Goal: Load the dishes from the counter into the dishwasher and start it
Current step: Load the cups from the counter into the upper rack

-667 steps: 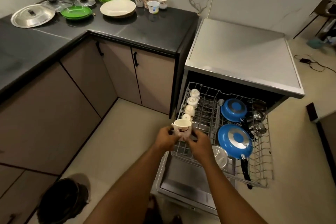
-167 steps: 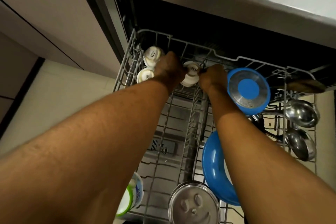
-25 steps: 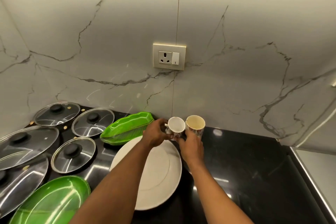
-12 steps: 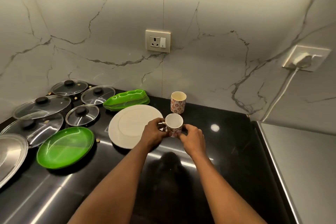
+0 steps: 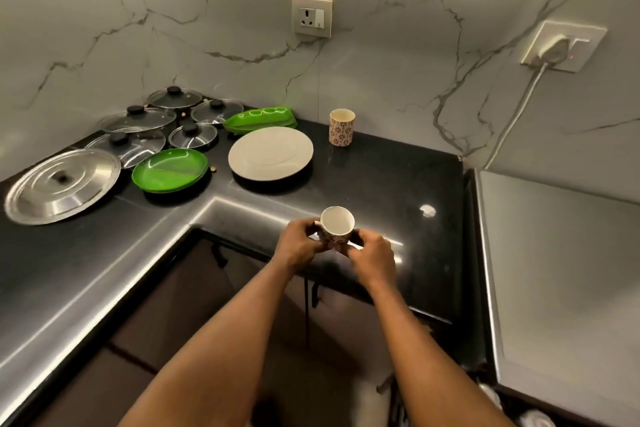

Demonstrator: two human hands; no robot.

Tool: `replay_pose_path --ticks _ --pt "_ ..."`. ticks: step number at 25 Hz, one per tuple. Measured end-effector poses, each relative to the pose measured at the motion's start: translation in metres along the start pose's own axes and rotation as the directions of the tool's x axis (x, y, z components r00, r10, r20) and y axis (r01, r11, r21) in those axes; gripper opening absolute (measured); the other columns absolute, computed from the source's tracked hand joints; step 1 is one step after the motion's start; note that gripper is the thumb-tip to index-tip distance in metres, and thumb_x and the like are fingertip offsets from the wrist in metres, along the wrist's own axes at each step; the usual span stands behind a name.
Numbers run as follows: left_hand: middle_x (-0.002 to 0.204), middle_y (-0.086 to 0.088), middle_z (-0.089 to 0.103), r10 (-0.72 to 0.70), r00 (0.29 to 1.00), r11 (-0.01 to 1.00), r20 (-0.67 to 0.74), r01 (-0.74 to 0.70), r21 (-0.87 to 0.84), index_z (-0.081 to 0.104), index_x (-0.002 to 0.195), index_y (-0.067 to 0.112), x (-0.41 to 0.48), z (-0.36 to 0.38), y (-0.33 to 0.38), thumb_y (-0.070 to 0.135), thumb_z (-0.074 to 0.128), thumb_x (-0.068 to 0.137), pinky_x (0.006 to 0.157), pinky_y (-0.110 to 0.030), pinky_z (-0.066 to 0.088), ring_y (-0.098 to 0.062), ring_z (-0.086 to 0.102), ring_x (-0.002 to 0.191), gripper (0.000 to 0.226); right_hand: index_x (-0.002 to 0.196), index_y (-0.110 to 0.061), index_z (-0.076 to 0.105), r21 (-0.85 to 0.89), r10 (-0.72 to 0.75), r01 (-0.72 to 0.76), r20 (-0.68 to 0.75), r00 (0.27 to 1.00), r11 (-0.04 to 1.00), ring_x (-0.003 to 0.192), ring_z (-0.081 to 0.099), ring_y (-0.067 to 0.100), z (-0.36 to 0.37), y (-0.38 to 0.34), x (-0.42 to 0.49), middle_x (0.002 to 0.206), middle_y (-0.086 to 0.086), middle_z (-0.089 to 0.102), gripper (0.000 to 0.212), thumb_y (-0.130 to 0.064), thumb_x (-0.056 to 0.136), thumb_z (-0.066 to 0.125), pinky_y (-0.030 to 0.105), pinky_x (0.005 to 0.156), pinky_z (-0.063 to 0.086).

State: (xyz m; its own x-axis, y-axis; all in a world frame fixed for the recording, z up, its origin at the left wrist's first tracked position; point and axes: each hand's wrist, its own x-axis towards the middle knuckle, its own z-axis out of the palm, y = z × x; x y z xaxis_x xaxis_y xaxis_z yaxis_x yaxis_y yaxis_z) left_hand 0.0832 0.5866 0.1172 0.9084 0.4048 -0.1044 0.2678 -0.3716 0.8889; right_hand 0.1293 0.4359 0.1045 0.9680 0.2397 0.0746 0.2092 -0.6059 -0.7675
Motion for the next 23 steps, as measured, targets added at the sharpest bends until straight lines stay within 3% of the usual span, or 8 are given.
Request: replay_pose_path --ticks 5,9,14,19,23 --pt "0.102 -0.002 0.075 -0.027 1.000 0.999 -0.001 0.027 -0.018 0.070 0.119 0.017 -0.074 -0.007 -0.017 0.006 0.086 0.068 0.098 -0.039 0.052 -0.014 0.069 0.100 0.054 0.102 -0.020 0.074 -0.034 -0.039 0.039 0.002 0.999 0.999 0.090 0.068 0.025 -0.007 0.000 -0.074 0.097 0.005 0.074 0.025 -0.030 0.079 0.074 0.037 0.071 0.054" --pt "0.104 0.000 0.075 -0.010 1.000 0.999 -0.003 0.010 -0.038 0.071 0.117 0.017 -0.137 -0.013 -0.026 0.008 0.088 0.067 0.101 -0.036 0.050 -0.010 0.068 0.103 0.054 0.097 -0.023 0.074 0.000 -0.062 0.062 -0.001 0.998 0.998 0.082 0.068 0.019 -0.015 -0.003 -0.141 0.088 -0.001 0.074 0.027 -0.041 0.077 0.075 0.038 0.067 0.055" --pt "0.100 0.000 0.071 -0.033 0.999 0.997 -0.006 0.032 -0.070 0.068 0.117 0.012 -0.231 -0.006 -0.037 0.005 0.086 0.068 0.097 -0.028 0.050 -0.010 0.066 0.100 0.052 0.095 -0.023 0.072 -0.010 -0.008 0.008 -0.025 1.000 1.000 0.083 0.067 0.025 -0.024 0.007 -0.235 0.088 0.001 0.074 0.033 -0.047 0.073 0.074 0.039 0.067 0.053" --pt "0.106 -0.004 0.072 -0.085 0.991 0.992 0.107 0.094 -0.081 0.067 0.116 0.009 -0.316 0.019 -0.056 0.001 0.084 0.069 0.099 -0.037 0.052 -0.016 0.067 0.104 0.051 0.104 -0.022 0.072 -0.082 0.052 -0.055 -0.031 0.998 0.995 0.088 0.067 0.021 -0.050 0.029 -0.331 0.095 0.000 0.074 0.032 -0.039 0.077 0.074 0.033 0.070 0.053" --pt "0.105 -0.003 0.072 -0.100 0.986 0.989 0.135 0.113 -0.094 0.067 0.115 0.010 -0.371 0.053 -0.054 -0.005 0.081 0.068 0.098 -0.037 0.053 -0.015 0.068 0.102 0.051 0.101 -0.022 0.071 -0.087 0.102 -0.104 -0.024 0.994 0.991 0.086 0.067 0.022 -0.076 0.059 -0.385 0.092 -0.001 0.073 0.031 -0.039 0.075 0.071 0.038 0.069 0.054"
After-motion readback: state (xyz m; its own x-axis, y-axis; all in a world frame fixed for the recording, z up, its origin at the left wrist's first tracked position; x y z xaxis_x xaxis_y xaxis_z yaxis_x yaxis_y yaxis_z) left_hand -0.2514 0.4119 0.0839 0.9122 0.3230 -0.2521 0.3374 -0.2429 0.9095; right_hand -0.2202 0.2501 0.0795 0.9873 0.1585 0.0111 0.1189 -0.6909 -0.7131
